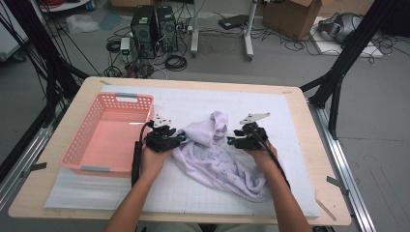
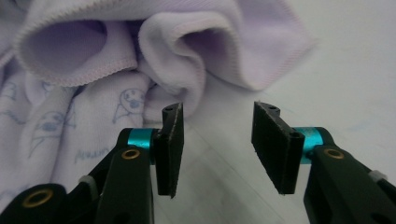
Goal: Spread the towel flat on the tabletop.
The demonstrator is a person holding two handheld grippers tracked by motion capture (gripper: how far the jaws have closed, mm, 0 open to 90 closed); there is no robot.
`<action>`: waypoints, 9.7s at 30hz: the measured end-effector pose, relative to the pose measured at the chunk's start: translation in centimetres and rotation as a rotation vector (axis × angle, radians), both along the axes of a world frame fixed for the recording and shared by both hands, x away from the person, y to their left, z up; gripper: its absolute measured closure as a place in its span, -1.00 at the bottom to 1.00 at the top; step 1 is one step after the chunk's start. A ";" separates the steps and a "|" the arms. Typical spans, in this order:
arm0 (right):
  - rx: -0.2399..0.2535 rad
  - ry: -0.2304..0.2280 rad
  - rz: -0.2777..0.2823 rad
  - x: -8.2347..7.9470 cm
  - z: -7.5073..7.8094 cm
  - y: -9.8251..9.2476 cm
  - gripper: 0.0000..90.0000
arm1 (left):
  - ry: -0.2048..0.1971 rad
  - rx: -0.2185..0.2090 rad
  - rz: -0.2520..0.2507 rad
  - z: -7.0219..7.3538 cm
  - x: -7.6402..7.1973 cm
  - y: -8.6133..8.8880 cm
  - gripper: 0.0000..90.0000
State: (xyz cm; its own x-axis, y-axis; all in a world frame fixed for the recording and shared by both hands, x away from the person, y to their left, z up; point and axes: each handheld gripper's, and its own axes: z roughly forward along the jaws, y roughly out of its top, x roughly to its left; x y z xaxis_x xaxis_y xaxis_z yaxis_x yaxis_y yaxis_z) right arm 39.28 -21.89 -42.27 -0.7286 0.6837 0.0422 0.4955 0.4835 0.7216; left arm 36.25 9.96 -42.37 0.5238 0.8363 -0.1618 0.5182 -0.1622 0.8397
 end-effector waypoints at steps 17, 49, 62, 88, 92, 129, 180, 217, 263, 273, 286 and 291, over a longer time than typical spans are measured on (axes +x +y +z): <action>-0.062 -0.024 -0.238 -1.1 1.4 -6.5 0.86 | -0.028 0.027 -0.053 -0.8 0.2 -1.6 0.35; 0.159 -0.167 -0.315 -7.7 1.0 -14.5 0.36 | -0.041 0.196 -0.386 1.4 3.6 -20.0 0.51; 0.151 -0.163 -0.306 -7.6 0.7 -14.6 0.37 | -0.067 0.131 -0.015 2.3 7.4 -13.2 0.92; 0.131 -0.146 -0.275 -7.2 0.3 -12.6 0.37 | 0.094 0.172 -0.156 -2.0 1.4 -10.2 -0.05; 0.133 -0.148 -0.272 -7.2 0.4 -12.7 0.37 | 0.049 0.206 -0.161 -1.9 1.0 -10.5 0.74; 0.041 -0.002 -0.111 -3.0 -2.1 -1.4 0.19 | 0.004 0.157 -0.127 -2.2 -1.7 -4.8 0.06; 0.155 -0.139 -0.299 -8.2 0.1 -12.2 0.06 | -0.008 0.052 -0.254 -1.7 -2.5 -8.8 -0.08; 0.173 -0.066 -0.278 -6.3 -0.9 -8.9 0.31 | 0.004 0.104 0.014 -1.3 -3.0 -1.5 0.90; 0.152 -0.091 -0.334 -7.4 -0.8 -9.9 0.17 | -0.052 0.044 -0.113 -1.1 -4.5 -2.5 0.14; 0.024 -0.029 -0.165 -7.2 -2.7 -2.6 0.02 | -0.055 0.042 -0.117 -1.2 -4.6 -2.5 0.11; -0.032 -0.113 -0.295 -6.0 -1.2 -7.5 0.92 | -0.056 0.046 -0.109 -1.3 -4.7 -2.6 0.14; 0.021 -0.173 -0.497 -6.2 -0.3 -12.8 0.87 | -0.052 0.047 -0.127 -1.3 -4.8 -3.0 0.13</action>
